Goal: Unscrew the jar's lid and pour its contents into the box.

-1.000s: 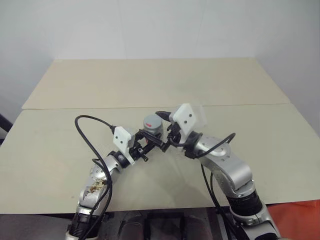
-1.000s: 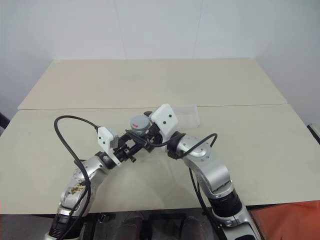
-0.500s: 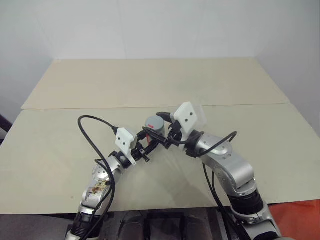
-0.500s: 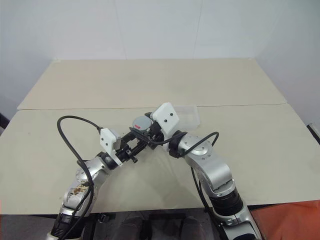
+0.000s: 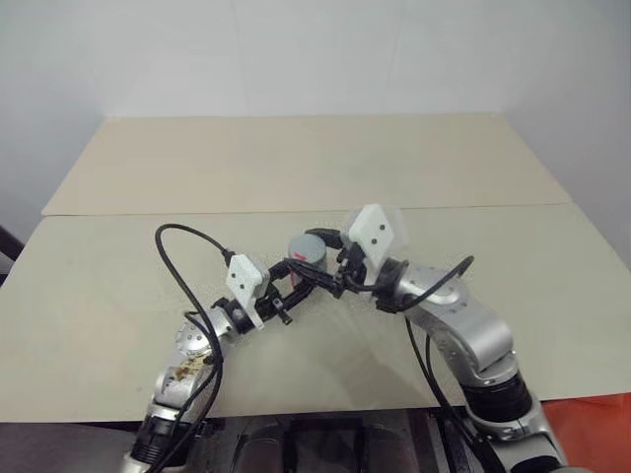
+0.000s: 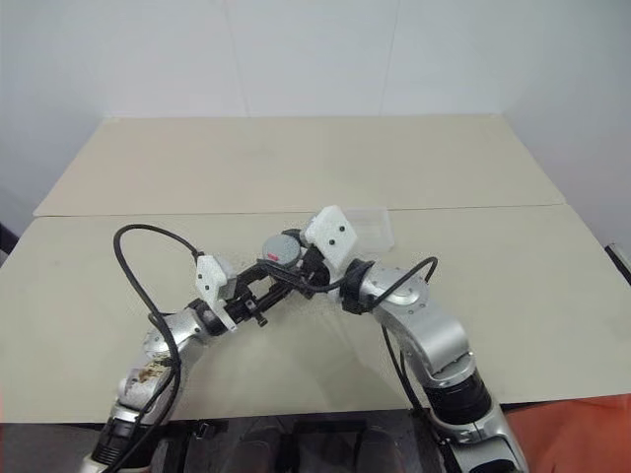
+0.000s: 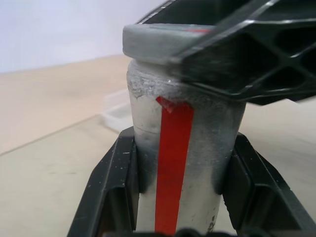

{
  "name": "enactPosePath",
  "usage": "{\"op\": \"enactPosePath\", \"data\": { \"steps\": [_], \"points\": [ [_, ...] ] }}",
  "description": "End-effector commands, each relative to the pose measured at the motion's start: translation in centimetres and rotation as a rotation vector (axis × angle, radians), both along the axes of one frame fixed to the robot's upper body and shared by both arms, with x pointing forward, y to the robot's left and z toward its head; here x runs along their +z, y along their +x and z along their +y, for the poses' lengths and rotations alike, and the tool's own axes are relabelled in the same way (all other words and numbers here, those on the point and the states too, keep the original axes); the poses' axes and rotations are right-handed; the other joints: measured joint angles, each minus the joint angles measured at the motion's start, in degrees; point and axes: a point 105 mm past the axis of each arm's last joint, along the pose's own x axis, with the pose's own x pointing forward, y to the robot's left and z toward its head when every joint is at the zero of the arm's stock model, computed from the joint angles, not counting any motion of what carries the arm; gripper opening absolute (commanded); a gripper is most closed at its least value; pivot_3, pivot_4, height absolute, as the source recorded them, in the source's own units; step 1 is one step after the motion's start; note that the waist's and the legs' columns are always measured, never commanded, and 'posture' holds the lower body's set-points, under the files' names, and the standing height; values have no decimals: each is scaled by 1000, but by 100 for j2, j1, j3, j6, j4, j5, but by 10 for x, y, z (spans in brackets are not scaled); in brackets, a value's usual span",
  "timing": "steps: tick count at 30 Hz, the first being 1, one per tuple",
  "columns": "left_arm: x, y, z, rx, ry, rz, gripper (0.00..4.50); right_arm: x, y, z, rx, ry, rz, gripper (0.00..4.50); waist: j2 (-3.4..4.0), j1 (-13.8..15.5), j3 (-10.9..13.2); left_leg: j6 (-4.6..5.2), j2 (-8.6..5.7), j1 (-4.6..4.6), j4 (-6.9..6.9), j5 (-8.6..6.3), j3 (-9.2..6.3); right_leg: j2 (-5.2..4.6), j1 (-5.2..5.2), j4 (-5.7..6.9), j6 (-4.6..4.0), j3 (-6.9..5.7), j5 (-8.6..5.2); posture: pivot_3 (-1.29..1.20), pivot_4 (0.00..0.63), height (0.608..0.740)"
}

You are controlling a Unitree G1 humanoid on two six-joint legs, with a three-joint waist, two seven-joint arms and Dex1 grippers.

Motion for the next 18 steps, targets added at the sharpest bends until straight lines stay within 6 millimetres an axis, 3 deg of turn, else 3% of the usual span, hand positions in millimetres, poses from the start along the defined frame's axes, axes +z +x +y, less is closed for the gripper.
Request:
{"op": "enactPosePath", "data": {
  "steps": [1, 5, 10, 18],
  "points": [
    [23, -17, -3, -133, -26, -62, 1867, 15, -16, -3, 242, -24, -37, 2818, 0, -9, 0, 2, 0, 2, 0, -1, 0, 0, 1, -3, 0, 1, 0, 0, 150, 740],
    [31, -23, -6, -225, -7, -70, 1867, 17, -26, -9, 529, -119, -30, 2818, 1, -17, 1, 8, 1, 3, 0, -5, 1, 0, 1, -7, 0, 3, 0, 0, 150, 740],
    [32, -28, -13, -306, 28, -89, 1867, 19, -23, -15, 774, -206, 26, 2818, 1, -15, 1, 10, 1, 3, 0, -6, 1, 0, 2, -5, -1, 2, 0, 0, 150, 740],
    [32, -27, -14, -305, 33, -97, 1867, 19, -6, -19, 818, -258, 42, 2818, 1, -7, 1, 8, 0, -5, 0, -5, 1, -1, 0, 4, 0, -1, 0, 0, 150, 740]
  ]
}}
